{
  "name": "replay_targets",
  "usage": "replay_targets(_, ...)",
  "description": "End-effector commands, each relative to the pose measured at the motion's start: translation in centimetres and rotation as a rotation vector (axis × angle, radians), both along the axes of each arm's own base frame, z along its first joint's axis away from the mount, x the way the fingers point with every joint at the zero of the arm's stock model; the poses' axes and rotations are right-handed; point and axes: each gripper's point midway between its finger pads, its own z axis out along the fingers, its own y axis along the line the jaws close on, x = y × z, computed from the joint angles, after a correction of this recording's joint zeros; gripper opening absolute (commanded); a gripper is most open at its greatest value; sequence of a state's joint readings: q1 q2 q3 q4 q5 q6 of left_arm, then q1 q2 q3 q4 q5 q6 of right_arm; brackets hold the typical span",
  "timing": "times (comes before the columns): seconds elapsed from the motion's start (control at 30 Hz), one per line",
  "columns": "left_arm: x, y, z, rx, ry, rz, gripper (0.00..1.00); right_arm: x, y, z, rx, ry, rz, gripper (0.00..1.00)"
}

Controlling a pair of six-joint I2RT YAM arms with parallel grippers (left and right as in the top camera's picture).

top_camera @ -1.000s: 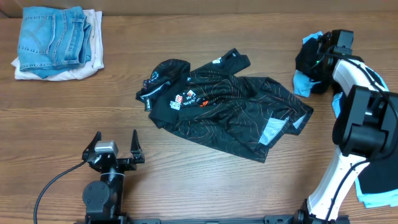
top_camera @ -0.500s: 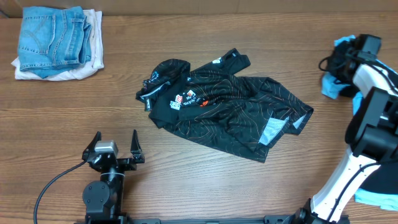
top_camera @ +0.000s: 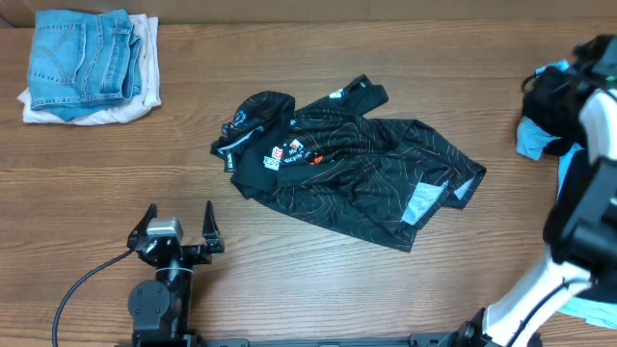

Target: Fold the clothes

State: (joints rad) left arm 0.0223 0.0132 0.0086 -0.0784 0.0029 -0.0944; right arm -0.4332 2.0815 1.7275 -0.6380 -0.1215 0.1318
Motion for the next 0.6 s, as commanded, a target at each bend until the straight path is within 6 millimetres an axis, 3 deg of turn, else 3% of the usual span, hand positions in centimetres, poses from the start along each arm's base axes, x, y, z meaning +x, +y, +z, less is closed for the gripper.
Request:
replay_targets(0.0,0.0,0.2,0.0,0.020,-0.005,0.009,1.00,-2.1,0.7,11.3,0.002,-0.161,-0.074,0.41)
replay_targets(0.13,0.0,0.2,0.0,0.020,-0.005,0.009,1.00,-6.3,0.8,11.9,-0.016,-0.049,-0.159,0.41)
replay_targets(0.27,0.0,0.2,0.0,0.020,-0.005,0.009,1.00,-11.0,1.2,9.6,0.027,0.144,-0.288,0.41)
replay_targets(0.3,0.0,0.2,0.0,0.020,-0.005,0.009,1.00,-11.8,1.6,8.9,0.059,0.180,-0.313,0.46)
replay_targets(0.33,0.0,0.2,0.0,0.020,-0.005,0.009,1.00,-12.4,2.1,8.3,0.088,0.210,-0.321,0.63)
replay_targets(0.37,0.0,0.2,0.0,0.020,-0.005,0.009,1.00,-13.2,2.6,7.6,0.111,0.247,-0.319,0.72)
replay_targets(0.4,0.0,0.2,0.0,0.020,-0.005,0.009,1.00,-14.0,3.1,6.9,0.127,0.290,-0.318,0.72)
replay_targets(0.43,0.0,0.2,0.0,0.020,-0.005,0.009,1.00,-14.7,3.4,6.1,0.137,0.326,-0.318,0.68)
replay_targets(0.5,0.0,0.2,0.0,0.020,-0.005,0.009,1.00,-15.6,3.6,4.8,0.151,0.368,-0.325,0.46)
replay_targets(0.57,0.0,0.2,0.0,0.020,-0.005,0.009,1.00,-16.4,3.3,3.5,0.173,0.390,-0.374,0.42)
